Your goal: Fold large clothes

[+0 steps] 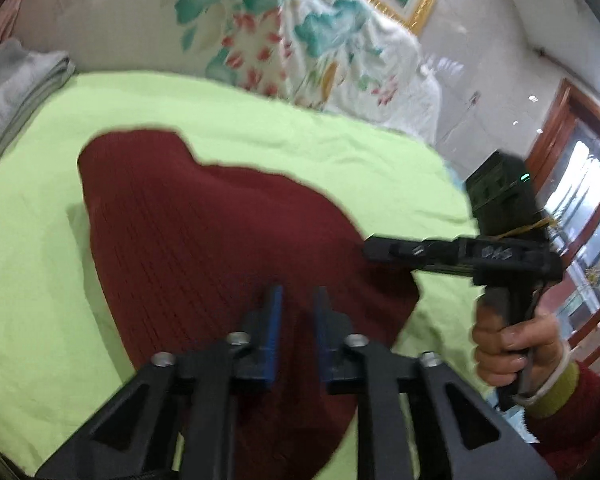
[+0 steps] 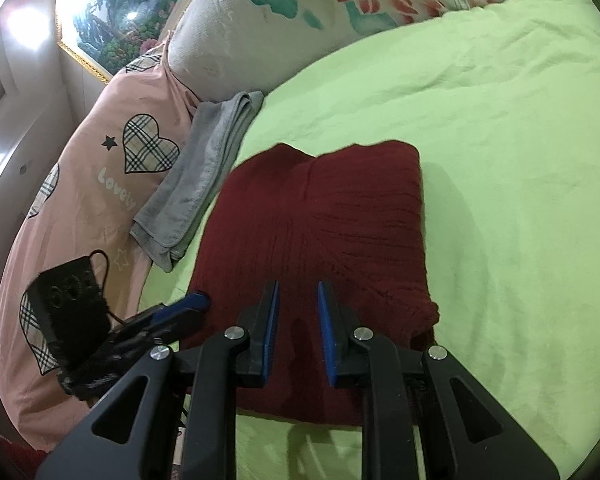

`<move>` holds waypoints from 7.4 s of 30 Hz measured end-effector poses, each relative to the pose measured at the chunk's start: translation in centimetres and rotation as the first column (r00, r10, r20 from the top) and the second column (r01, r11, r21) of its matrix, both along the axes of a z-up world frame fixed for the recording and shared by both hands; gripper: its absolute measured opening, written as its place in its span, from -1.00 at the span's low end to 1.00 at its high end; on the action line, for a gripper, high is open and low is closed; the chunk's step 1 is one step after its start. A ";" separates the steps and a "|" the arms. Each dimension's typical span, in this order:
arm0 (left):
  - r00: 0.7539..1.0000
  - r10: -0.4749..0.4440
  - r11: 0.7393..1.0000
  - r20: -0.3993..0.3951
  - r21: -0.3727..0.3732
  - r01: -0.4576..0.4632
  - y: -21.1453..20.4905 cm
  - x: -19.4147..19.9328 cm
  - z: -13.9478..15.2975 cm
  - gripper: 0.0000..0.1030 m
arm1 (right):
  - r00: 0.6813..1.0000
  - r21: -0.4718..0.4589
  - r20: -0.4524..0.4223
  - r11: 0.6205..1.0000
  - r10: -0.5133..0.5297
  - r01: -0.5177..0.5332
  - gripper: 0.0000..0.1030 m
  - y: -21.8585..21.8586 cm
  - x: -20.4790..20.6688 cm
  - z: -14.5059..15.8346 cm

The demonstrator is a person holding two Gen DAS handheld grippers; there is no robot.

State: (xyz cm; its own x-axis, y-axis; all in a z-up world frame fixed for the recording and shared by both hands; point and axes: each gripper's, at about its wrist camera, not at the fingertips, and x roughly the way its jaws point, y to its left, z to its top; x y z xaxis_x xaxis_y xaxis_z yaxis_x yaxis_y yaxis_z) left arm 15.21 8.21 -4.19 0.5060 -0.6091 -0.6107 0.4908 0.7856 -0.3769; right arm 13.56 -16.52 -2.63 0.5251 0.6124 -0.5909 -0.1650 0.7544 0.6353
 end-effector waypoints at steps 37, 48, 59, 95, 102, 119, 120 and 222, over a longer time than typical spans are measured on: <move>0.939 0.340 0.917 -0.050 0.238 -0.319 -0.5 6.4 0.0 -0.31 | 0.989 -0.278 -0.084 0.956 -0.125 0.097 -0.61 0.6 9.4 -2.3; 0.930 0.366 0.899 -0.020 0.264 -0.349 -0.5 4.8 1.2 -0.29 | 0.994 -0.156 -0.034 0.983 -0.099 0.093 -0.54 -0.5 6.4 -0.4; 0.919 0.395 0.891 0.023 0.234 -0.389 1.5 -4.8 2.8 0.21 | 0.999 -0.105 0.019 0.994 -0.031 0.033 -0.45 0.3 -0.9 2.1; 0.933 0.351 0.906 0.079 0.224 -0.360 1.2 -12.2 2.9 -0.07 | 0.999 -0.125 0.007 0.991 -0.052 0.052 -0.44 -0.8 -5.8 1.2; 0.956 0.267 0.945 0.121 0.161 -0.285 -0.8 -10.9 3.7 -0.35 | 0.999 -0.161 -0.008 0.986 -0.039 0.037 -0.44 0.6 -4.9 0.5; 0.954 0.293 0.895 0.071 0.331 -0.299 -2.9 -9.4 -0.8 -0.45 | 0.996 -0.157 -0.070 0.986 -0.063 0.051 -0.44 0.3 -4.8 -1.8; 0.953 0.296 0.894 0.069 0.332 -0.301 -2.9 -9.4 -0.7 -0.45 | 0.995 -0.158 -0.070 0.986 -0.064 0.052 -0.44 0.3 -4.9 -1.7; 0.874 0.472 0.710 0.113 0.538 -0.453 0.3 -12.5 2.1 0.98 | 0.988 -0.402 0.061 0.909 0.145 -0.109 1.00 2.9 -10.9 2.7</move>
State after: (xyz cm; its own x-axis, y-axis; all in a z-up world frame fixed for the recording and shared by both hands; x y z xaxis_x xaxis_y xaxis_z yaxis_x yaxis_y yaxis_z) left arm 2.71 8.50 -2.07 0.6121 0.1250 -0.7808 0.0073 0.9865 0.1636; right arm 2.70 -13.63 0.11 0.5191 0.4022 -0.7542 -0.3168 0.9100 0.2673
